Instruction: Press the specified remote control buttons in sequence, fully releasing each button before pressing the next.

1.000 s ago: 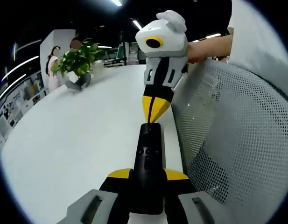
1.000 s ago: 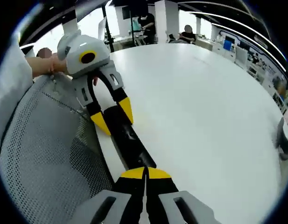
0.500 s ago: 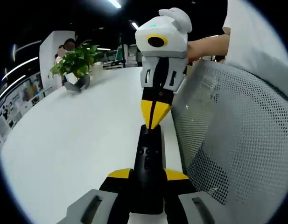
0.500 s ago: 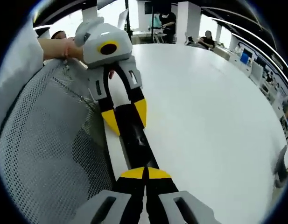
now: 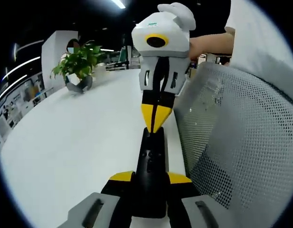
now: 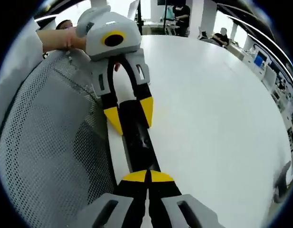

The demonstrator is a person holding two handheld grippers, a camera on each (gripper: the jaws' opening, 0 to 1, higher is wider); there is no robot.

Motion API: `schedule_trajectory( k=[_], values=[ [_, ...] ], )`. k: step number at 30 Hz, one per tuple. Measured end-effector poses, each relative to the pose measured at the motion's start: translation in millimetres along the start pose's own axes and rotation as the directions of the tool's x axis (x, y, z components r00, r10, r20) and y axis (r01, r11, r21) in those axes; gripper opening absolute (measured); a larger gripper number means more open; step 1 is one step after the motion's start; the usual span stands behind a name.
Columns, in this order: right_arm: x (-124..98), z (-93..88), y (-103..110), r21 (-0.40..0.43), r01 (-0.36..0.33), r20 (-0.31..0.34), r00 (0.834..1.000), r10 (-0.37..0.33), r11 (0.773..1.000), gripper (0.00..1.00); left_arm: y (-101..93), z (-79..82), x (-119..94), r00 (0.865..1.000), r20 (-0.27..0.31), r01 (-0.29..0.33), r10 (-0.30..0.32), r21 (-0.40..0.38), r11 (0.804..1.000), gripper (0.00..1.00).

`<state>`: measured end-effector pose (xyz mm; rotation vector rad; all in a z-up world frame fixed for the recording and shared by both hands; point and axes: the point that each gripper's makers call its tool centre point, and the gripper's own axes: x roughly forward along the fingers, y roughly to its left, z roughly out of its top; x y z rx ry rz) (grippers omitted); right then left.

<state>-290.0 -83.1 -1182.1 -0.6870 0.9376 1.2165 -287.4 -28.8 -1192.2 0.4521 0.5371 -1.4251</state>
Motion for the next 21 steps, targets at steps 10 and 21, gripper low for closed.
schedule_trajectory(
  k=[10,21],
  values=[
    [-1.0,1.3,0.0,0.085,0.023,0.145,0.989,-0.035,0.996,0.00,-1.4,0.9,-0.6,1.000,0.006,0.001,0.000,-0.007,1.000,0.25],
    [0.7,10.2,5.9,-0.050,0.011,0.107,0.994,-0.006,0.999,0.00,-2.6,0.9,-0.8,1.000,0.005,-0.003,0.003,-0.003,1.000,0.25]
  ],
)
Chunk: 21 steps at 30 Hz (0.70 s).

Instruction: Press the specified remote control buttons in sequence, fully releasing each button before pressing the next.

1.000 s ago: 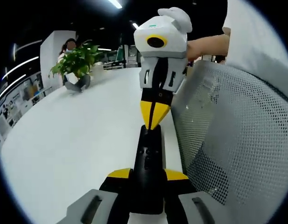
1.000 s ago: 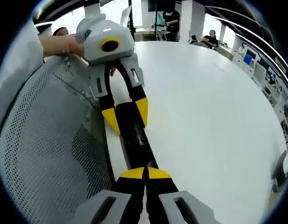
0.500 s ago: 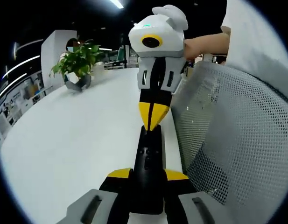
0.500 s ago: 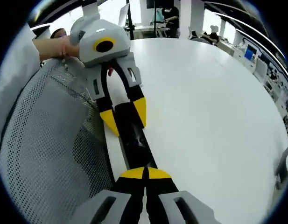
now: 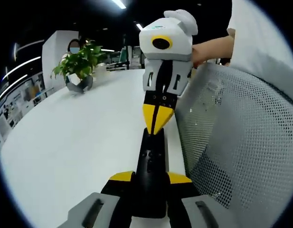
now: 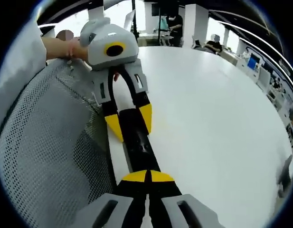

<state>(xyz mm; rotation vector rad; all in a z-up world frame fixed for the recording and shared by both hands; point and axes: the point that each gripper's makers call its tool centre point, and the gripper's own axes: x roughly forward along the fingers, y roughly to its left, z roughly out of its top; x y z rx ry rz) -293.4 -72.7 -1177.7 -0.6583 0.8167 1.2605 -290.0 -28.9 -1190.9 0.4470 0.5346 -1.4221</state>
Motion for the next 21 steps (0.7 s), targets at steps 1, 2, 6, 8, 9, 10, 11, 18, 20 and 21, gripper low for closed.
schedule_trajectory(
  k=[1,2,6,8,9,10,11,18,20,21],
  values=[
    [0.7,0.1,0.7,-0.024,-0.008,-0.009,1.000,0.008,1.000,0.00,-0.1,0.0,0.0,1.000,0.000,0.000,0.000,-0.001,1.000,0.25],
    [1.6,-0.2,1.8,-0.036,-0.015,-0.020,1.000,0.014,0.999,0.00,-0.2,0.1,-0.1,1.000,0.000,0.000,0.000,0.000,1.000,0.25],
    [2.7,-2.4,2.0,-0.094,-0.039,-0.064,0.997,0.033,0.995,0.00,-0.2,-0.1,-0.1,1.000,-0.001,0.000,0.000,0.000,1.000,0.25],
    [3.6,-1.7,1.6,-0.111,-0.054,-0.089,0.995,0.044,0.992,0.00,-0.2,-0.1,0.0,1.000,-0.001,0.001,-0.001,-0.001,1.000,0.25],
    [4.0,-1.5,1.5,-0.110,-0.058,-0.100,0.994,0.047,0.992,0.00,-0.2,-0.1,0.0,1.000,-0.001,0.002,-0.002,-0.001,1.000,0.25],
    [4.8,-1.3,1.4,-0.114,-0.063,-0.116,0.992,0.050,0.991,0.00,-0.2,-0.1,0.1,1.000,-0.001,0.003,-0.003,-0.001,1.000,0.25],
    [5.2,-1.3,1.2,-0.125,-0.067,-0.127,0.991,0.051,0.990,0.00,-0.2,-0.1,0.1,1.000,-0.002,0.003,-0.003,-0.001,1.000,0.25],
    [4.0,-1.5,0.2,-0.091,-0.049,-0.059,0.997,0.044,0.995,0.00,0.2,-0.4,0.6,1.000,-0.003,0.003,-0.003,0.000,1.000,0.25],
    [2.7,-0.9,-0.1,0.015,-0.048,0.011,0.999,0.048,0.999,0.00,0.1,-0.3,0.6,1.000,-0.003,0.002,-0.002,0.000,1.000,0.25],
    [2.0,-0.9,-0.3,0.055,-0.060,0.033,0.998,0.058,0.997,0.00,0.0,0.0,0.6,1.000,-0.002,0.001,-0.001,-0.001,1.000,0.25]
  ],
)
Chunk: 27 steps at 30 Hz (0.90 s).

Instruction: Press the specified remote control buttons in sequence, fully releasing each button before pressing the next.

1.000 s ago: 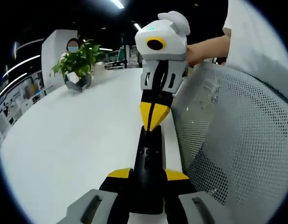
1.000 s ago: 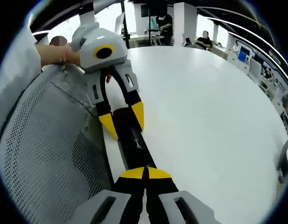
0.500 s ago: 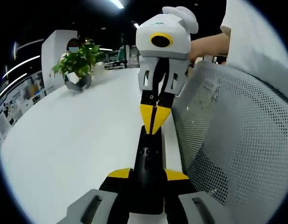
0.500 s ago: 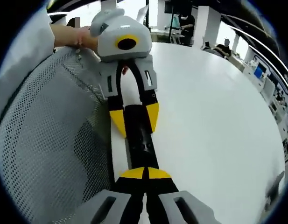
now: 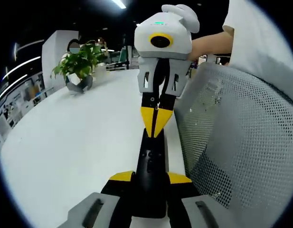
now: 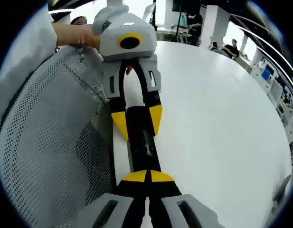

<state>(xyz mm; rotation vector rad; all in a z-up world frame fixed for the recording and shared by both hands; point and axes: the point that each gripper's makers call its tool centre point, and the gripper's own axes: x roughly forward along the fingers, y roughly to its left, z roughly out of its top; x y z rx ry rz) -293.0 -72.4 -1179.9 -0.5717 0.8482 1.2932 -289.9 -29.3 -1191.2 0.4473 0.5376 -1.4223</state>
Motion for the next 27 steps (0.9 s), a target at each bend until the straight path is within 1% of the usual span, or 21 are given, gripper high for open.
schedule_trajectory(
  k=[2,3,4,5,6,7,8,9,10,11,12,14,20,23,24,27],
  values=[
    [-1.1,-0.1,-1.0,0.090,-0.023,0.017,1.000,0.021,0.996,0.00,0.2,0.0,0.1,1.000,0.003,-0.001,0.001,-0.004,1.000,0.25],
    [-1.3,-0.1,-1.1,0.103,-0.025,0.016,1.000,0.024,0.994,0.00,0.1,0.0,0.1,1.000,0.005,-0.002,0.002,-0.010,1.000,0.25],
    [-0.9,1.3,-1.4,0.070,-0.016,0.010,1.000,0.015,0.997,0.01,0.1,0.0,0.1,1.000,0.005,-0.002,0.003,-0.011,1.000,0.25],
    [-0.7,3.3,-2.3,0.059,-0.007,0.015,1.000,0.006,0.998,0.07,0.0,0.0,0.1,1.000,0.004,-0.004,0.004,-0.009,1.000,0.25],
    [0.5,5.9,-0.8,0.056,-0.008,0.019,1.000,0.007,0.998,0.09,0.0,0.0,0.1,1.000,0.003,-0.004,0.004,-0.008,1.000,0.25],
    [1.1,6.6,-0.3,0.055,-0.011,0.019,1.000,0.010,0.998,0.09,-0.1,0.1,0.0,1.000,0.003,-0.004,0.004,-0.007,1.000,0.25],
    [3.1,6.7,1.6,0.026,-0.020,0.003,1.000,0.020,0.999,0.07,-0.1,0.2,0.0,1.000,0.004,-0.004,0.004,-0.007,1.000,0.25],
    [4.2,3.8,1.9,-0.016,-0.022,-0.025,0.999,0.021,1.000,0.06,-0.1,0.1,0.0,1.000,0.005,-0.003,0.003,-0.008,1.000,0.25],
    [4.4,6.0,1.2,-0.087,-0.016,-0.029,0.999,0.013,0.996,0.06,0.0,0.2,0.1,1.000,0.005,-0.003,0.003,-0.007,1.000,0.25],
    [3.3,4.2,0.8,-0.094,-0.009,-0.051,0.999,0.004,0.996,0.05,-0.2,0.2,-0.2,1.000,0.005,-0.003,0.003,-0.006,1.000,0.25],
    [3.9,3.8,2.1,-0.118,-0.014,-0.065,0.998,0.007,0.993,0.06,-0.2,0.2,-0.2,1.000,0.005,-0.003,0.004,-0.005,1.000,0.25],
    [4.9,4.6,4.0,-0.162,-0.022,-0.073,0.997,0.010,0.987,0.05,-0.4,0.1,-0.4,1.000,0.005,-0.003,0.003,-0.003,1.000,0.25],
    [6.2,4.5,5.3,-0.237,-0.032,-0.103,0.995,0.008,0.971,0.05,-0.5,-0.3,-0.5,1.000,0.007,-0.003,0.003,-0.003,1.000,0.25],
    [7.2,5.1,5.0,-0.232,-0.039,-0.146,0.989,0.005,0.972,0.05,-0.8,0.0,-0.5,1.000,0.009,0.000,0.000,-0.001,1.000,0.25],
    [7.8,4.6,4.8,-0.249,-0.047,-0.169,0.986,0.005,0.967,0.05,-1.0,-0.1,-0.5,1.000,0.008,0.001,-0.001,0.000,1.000,0.25],
    [9.1,4.5,4.9,-0.252,-0.062,-0.216,0.976,0.006,0.966,0.05,-1.3,0.1,-0.6,1.000,0.008,0.002,-0.002,0.003,1.000,0.25]
  ],
)
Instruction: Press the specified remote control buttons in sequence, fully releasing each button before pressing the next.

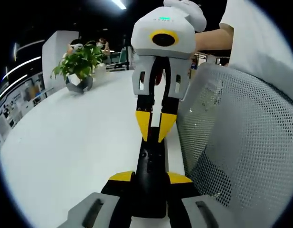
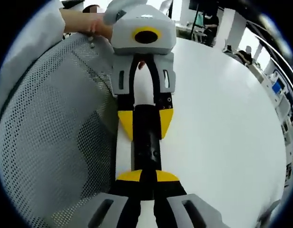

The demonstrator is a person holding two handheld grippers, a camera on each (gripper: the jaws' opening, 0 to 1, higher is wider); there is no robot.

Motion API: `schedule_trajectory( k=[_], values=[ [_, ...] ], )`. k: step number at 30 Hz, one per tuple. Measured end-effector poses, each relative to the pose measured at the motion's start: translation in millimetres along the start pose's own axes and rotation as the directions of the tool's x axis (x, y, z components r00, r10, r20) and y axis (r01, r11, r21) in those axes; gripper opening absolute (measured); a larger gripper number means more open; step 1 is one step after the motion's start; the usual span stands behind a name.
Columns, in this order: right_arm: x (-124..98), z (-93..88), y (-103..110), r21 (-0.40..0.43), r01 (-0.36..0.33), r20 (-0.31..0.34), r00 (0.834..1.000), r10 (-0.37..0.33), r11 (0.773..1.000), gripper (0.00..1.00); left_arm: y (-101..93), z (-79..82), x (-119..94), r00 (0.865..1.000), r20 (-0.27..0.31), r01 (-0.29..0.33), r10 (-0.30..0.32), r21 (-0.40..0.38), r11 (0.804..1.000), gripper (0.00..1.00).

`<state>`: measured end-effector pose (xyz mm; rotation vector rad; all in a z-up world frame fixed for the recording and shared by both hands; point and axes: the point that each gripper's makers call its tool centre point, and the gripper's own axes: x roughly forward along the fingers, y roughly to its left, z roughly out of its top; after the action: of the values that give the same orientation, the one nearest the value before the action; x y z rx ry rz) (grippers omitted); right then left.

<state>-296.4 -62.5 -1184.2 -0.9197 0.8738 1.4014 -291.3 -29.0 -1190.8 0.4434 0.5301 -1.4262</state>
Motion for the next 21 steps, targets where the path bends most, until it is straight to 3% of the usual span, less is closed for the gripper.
schedule_trajectory(
  k=[8,11,14,17,21],
  values=[
    [0.0,-2.7,-0.4,0.003,0.008,-0.048,0.999,-0.008,1.000,0.05,-0.6,0.3,-0.1,1.000,0.000,0.003,-0.003,0.003,1.000,0.25],
    [-2.3,-1.4,-0.9,0.071,-0.005,0.080,0.997,-0.001,0.997,0.05,-0.4,0.2,-0.1,1.000,0.001,0.002,-0.002,0.002,1.000,0.25],
    [-5.1,-1.6,-1.9,0.148,0.024,0.239,0.969,-0.059,0.989,0.05,-0.6,0.2,-0.2,1.000,0.000,0.000,0.000,0.003,1.000,0.25],
    [-5.1,-1.8,0.5,0.119,0.057,0.278,0.957,-0.088,0.991,0.06,-0.7,0.3,-0.3,1.000,0.000,0.000,0.000,0.004,1.000,0.25],
    [-5.8,-0.7,-5.5,0.097,0.095,0.277,0.953,-0.119,0.991,0.11,-1.0,0.3,-0.4,1.000,0.002,0.001,-0.001,0.001,1.000,0.25]
  ],
)
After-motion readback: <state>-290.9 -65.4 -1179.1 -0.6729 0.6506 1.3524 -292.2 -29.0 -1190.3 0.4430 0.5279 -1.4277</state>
